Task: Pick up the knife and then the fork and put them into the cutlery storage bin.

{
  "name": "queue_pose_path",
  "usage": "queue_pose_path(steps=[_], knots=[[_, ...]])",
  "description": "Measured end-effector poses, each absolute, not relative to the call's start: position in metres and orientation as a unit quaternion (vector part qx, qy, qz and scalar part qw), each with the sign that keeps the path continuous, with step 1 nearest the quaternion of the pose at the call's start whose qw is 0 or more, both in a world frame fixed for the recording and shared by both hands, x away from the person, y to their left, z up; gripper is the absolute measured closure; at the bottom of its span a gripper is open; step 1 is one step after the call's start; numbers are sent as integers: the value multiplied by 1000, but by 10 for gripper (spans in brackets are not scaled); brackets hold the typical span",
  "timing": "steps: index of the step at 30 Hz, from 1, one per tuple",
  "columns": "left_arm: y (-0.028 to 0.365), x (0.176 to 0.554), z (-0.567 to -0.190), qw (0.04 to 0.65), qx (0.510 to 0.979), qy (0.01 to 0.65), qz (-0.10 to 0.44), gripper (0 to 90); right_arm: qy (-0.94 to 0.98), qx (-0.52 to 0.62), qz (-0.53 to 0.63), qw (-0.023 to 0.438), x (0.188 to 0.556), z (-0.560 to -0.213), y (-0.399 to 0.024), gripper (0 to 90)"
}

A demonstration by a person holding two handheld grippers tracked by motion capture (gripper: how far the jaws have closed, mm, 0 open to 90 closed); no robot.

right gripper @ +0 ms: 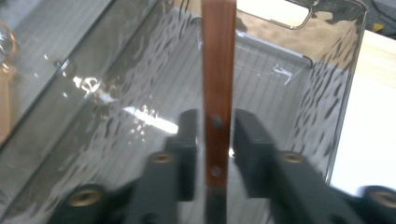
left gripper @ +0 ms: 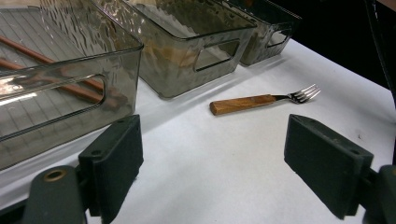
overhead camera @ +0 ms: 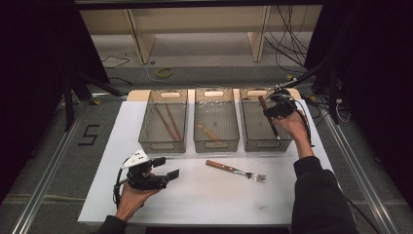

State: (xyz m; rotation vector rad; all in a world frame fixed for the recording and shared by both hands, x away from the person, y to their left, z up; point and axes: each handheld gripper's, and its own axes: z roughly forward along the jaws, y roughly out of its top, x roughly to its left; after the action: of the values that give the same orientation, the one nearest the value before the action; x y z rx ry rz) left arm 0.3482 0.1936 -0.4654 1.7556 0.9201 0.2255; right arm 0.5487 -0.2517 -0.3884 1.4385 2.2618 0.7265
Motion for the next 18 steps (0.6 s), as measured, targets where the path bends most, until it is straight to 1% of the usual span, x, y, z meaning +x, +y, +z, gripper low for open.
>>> queue_pose_path(steps=[4, 6, 7, 10, 13, 18], knots=[[193, 348, -465, 542, 740, 387, 95, 189, 805, 503, 261, 177, 547, -386, -249, 543], [194, 348, -465, 542, 739, 387, 95, 190, 805, 501, 263, 179, 545, -384, -247, 532], [193, 348, -465, 542, 740, 387, 95, 189, 808, 492, 273, 177, 542, -382, -245, 493], [194, 348, -465, 542, 740, 387, 95, 189, 814, 473, 287, 176, 537, -376, -239, 449], [194, 348, -465, 542, 740, 387, 95, 189, 822, 450, 303, 170, 526, -369, -231, 415], [193, 348, -465, 542, 740, 387, 95, 189, 839, 399, 336, 156, 503, -355, -213, 384]])
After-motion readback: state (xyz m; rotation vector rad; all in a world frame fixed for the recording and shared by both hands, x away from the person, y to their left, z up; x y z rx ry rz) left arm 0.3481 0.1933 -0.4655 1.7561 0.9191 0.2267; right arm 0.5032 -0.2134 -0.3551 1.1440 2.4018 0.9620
